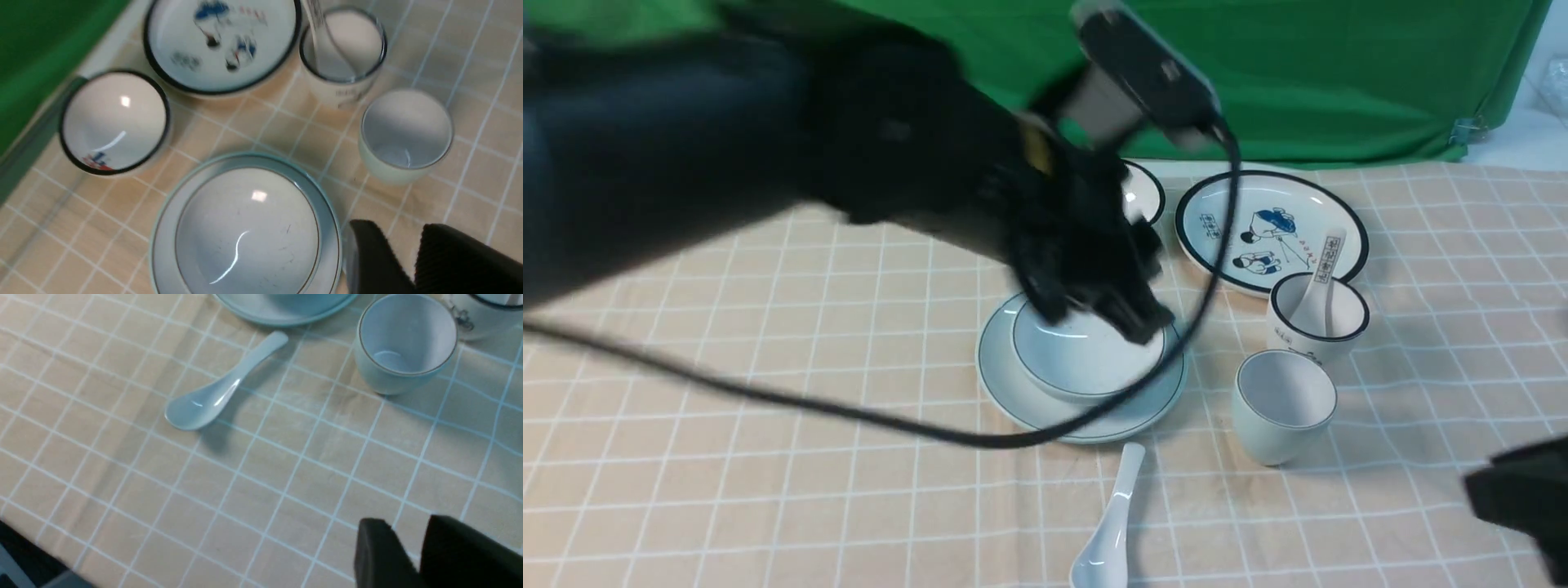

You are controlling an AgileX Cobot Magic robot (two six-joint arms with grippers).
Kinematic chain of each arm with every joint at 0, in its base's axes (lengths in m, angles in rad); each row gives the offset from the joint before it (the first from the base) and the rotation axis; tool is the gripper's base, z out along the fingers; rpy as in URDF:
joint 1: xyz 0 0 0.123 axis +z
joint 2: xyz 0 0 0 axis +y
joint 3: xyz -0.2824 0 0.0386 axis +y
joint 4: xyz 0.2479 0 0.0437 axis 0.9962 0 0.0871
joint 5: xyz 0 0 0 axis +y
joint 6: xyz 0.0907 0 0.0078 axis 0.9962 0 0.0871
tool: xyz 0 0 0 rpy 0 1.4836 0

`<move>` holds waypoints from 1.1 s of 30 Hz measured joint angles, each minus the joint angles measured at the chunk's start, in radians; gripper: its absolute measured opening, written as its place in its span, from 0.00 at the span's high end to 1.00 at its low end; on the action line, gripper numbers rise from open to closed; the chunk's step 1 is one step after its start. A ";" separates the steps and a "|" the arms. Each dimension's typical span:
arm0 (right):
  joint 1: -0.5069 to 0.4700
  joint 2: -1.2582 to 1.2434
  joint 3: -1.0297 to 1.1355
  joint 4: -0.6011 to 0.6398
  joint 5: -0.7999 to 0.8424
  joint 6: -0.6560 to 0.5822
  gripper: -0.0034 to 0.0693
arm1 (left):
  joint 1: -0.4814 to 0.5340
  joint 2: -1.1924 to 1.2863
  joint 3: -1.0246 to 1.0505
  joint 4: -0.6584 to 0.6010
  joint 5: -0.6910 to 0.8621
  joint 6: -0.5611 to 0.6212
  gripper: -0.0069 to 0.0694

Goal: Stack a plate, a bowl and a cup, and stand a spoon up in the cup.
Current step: Use the right arm to grab a blue teacup

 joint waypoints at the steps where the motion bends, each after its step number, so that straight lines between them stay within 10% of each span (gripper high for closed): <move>1: 0.004 0.068 -0.020 -0.001 -0.005 -0.021 0.66 | 0.000 -0.075 0.040 -0.004 -0.033 -0.012 0.78; 12: 0.013 0.676 -0.323 -0.038 -0.071 -0.103 0.39 | 0.000 -0.786 0.649 -0.033 -0.292 -0.130 0.91; 23: 0.013 0.918 -0.418 -0.082 -0.041 -0.095 0.83 | 0.000 -1.032 0.759 -0.077 -0.319 -0.143 0.91; 33: 0.113 0.861 -0.681 -0.061 0.037 -0.061 0.83 | 0.000 -1.032 0.759 -0.077 -0.316 -0.143 0.91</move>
